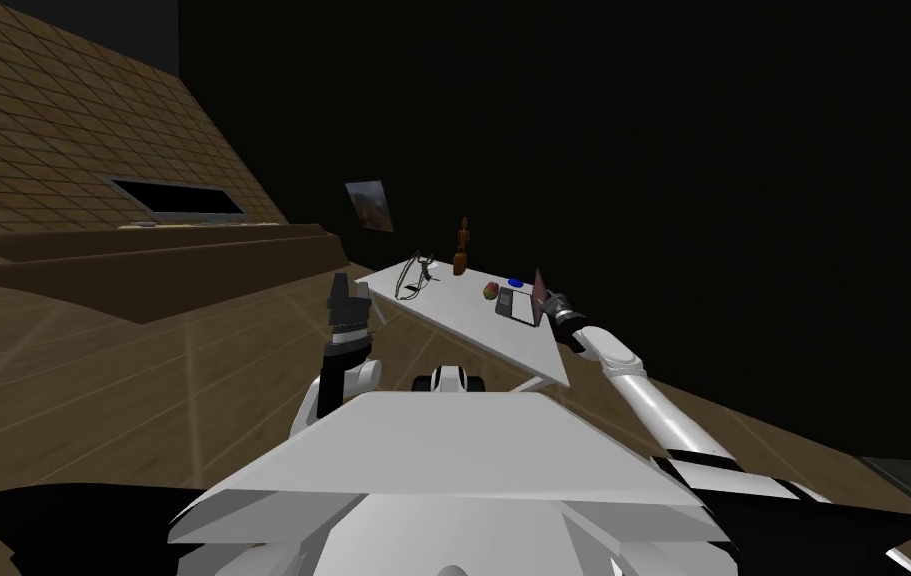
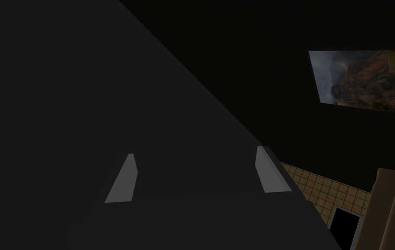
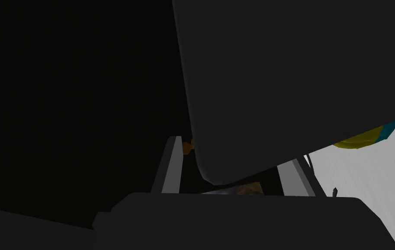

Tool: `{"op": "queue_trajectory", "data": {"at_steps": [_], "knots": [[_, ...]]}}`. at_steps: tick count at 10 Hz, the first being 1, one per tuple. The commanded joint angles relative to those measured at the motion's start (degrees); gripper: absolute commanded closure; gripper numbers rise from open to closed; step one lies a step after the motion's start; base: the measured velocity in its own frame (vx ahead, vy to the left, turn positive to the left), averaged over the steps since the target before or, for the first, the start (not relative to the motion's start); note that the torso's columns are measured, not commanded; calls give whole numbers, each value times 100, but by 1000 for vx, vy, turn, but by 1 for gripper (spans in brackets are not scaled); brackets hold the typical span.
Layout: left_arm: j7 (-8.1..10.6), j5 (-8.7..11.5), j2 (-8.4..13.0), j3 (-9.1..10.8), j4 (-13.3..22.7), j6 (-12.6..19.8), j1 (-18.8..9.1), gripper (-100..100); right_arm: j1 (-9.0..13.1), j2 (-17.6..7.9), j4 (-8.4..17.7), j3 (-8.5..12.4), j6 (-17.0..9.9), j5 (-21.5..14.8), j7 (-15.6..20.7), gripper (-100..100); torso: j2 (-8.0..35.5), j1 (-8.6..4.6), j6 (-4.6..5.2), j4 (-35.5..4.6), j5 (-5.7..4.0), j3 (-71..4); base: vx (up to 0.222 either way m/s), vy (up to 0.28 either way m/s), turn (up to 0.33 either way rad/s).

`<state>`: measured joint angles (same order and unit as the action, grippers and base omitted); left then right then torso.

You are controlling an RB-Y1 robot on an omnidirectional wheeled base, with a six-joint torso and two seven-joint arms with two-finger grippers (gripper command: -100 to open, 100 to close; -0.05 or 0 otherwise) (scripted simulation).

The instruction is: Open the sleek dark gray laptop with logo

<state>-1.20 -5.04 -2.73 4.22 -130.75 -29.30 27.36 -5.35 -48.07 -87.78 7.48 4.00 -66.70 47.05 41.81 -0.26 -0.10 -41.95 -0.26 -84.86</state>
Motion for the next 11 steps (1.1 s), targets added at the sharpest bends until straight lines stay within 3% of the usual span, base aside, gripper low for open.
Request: {"op": "queue_trajectory", "data": {"at_steps": [1, 2, 11], "knots": [[0, 0, 0, 0, 0, 0, 0, 0, -214, -298, 81, 19, 188, -126, 108, 100, 14, -13, 17, -8, 0, 9, 85, 157, -10], [0, 0, 0, 0, 0, 0, 0, 0, -124, -197, 78, 58, 207, -103, 115, 100, 32, -12, 26, -15, 3, 19, 42, 77, 0], [0, 0, 1, 1, 0, 0, 0, 0, -747, -596, 176, -256, 39, -1114, 898, 100, 47, 30, 9, -35, 31, 27, 81, 102, -19]]}}
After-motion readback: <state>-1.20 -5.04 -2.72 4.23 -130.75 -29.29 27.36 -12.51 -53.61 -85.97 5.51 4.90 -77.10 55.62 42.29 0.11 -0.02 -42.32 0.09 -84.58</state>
